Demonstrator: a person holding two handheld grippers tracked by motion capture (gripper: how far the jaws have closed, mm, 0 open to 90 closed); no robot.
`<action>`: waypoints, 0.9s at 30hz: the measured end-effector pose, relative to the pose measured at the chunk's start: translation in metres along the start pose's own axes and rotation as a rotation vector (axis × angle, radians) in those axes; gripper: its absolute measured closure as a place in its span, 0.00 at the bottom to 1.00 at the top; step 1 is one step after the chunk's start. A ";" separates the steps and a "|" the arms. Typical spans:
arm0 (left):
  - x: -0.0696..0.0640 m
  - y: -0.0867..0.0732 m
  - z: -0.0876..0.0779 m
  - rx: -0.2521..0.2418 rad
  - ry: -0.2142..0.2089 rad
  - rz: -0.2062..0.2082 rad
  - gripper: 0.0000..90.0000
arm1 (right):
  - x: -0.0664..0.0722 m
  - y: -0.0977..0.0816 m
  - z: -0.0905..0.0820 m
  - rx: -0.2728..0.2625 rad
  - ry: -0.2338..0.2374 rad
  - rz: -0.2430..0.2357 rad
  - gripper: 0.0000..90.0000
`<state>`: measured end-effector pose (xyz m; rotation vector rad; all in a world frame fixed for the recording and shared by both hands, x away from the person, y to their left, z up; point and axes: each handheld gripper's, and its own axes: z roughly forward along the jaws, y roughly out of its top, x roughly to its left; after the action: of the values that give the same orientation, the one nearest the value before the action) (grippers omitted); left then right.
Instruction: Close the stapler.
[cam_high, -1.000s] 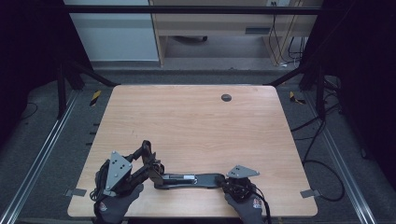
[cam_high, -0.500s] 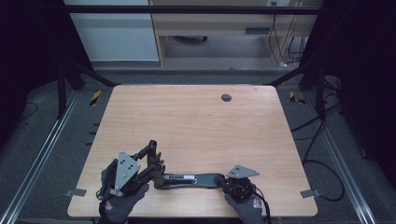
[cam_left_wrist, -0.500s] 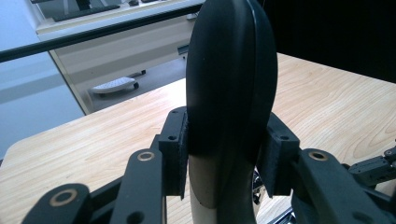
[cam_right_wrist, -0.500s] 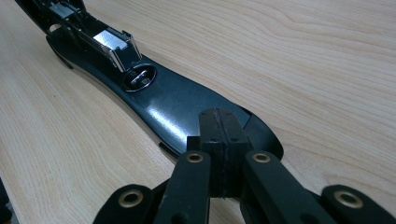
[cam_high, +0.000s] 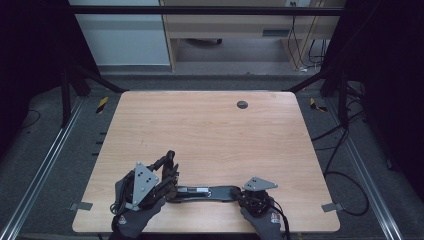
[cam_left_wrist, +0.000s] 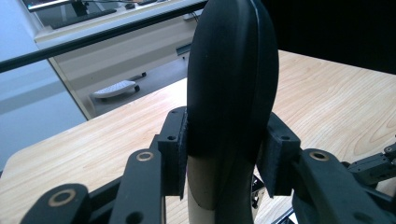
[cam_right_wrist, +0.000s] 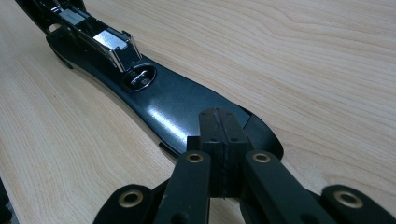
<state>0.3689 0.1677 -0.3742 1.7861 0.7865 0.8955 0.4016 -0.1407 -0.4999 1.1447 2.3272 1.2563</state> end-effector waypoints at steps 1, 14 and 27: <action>-0.002 0.000 0.001 0.000 0.000 0.006 0.65 | 0.000 0.000 0.000 0.000 0.000 0.000 1.00; -0.016 0.003 0.009 0.004 0.001 0.061 0.64 | -0.001 0.000 0.000 -0.004 0.002 -0.004 1.00; -0.028 0.006 0.018 0.015 -0.002 0.097 0.63 | -0.001 -0.001 0.000 -0.008 0.002 -0.002 1.00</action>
<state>0.3695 0.1344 -0.3802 1.8512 0.7122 0.9529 0.4018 -0.1413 -0.5006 1.1394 2.3225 1.2656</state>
